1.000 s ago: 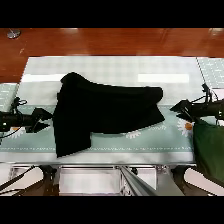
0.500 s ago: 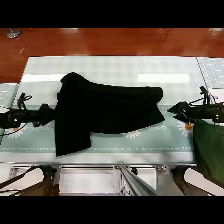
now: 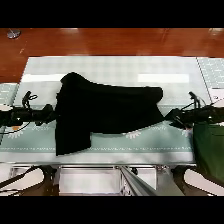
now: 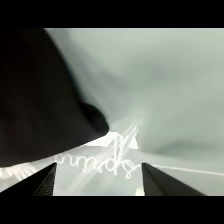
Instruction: Fold the shirts.
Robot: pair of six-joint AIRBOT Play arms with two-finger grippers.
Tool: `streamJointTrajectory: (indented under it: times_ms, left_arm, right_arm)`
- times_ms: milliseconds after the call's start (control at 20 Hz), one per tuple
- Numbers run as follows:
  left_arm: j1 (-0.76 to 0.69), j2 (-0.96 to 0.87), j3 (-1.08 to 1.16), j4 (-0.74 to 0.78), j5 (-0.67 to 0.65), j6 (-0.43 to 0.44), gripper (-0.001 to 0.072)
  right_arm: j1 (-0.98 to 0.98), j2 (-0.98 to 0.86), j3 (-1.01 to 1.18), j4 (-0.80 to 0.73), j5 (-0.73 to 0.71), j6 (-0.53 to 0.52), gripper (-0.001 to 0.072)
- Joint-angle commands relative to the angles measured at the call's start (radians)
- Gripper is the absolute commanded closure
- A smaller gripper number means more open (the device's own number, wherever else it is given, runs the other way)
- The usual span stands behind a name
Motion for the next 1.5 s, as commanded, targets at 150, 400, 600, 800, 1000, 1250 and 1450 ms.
streamJointTrajectory:
  times_ms: [150, 400, 600, 800, 1000, 1250, 1450]
  left_arm:
    - [-0.002, -0.001, 0.002, -0.002, -0.011, 0.003, 0.0687]
    - [-0.002, 0.0, 0.002, -0.006, -0.011, 0.003, 0.0687]
    - [-0.001, 0.018, 0.005, -0.021, -0.058, 0.027, 0.0687]
    - [-0.001, 0.155, 0.138, -0.255, -0.117, 0.097, 0.0687]
    - [-0.001, 0.325, 0.502, -0.412, -0.006, 0.1, 0.0688]
    - [0.043, 0.412, 0.997, -0.315, 0.075, 0.079, 0.0688]
    - [0.11, 0.526, 1.184, -0.015, 0.072, -0.013, 0.0688]
  right_arm:
    - [0.147, -0.104, 0.035, 0.048, -0.113, 0.051, 0.0102]
    - [0.227, -0.16, 0.142, 0.049, -0.168, 0.106, 0.0212]
    - [0.292, -0.18, 0.164, 0.048, -0.155, 0.082, 0.068]
    - [0.275, -0.096, 0.425, -0.017, -0.025, 0.121, 0.0681]
    - [0.241, -0.019, 0.941, -0.084, 0.034, 0.206, 0.0681]
    - [0.214, 0.042, 1.509, -0.126, 0.092, 0.245, 0.0681]
    - [0.214, 0.287, 1.452, -0.229, 0.127, 0.244, 0.068]
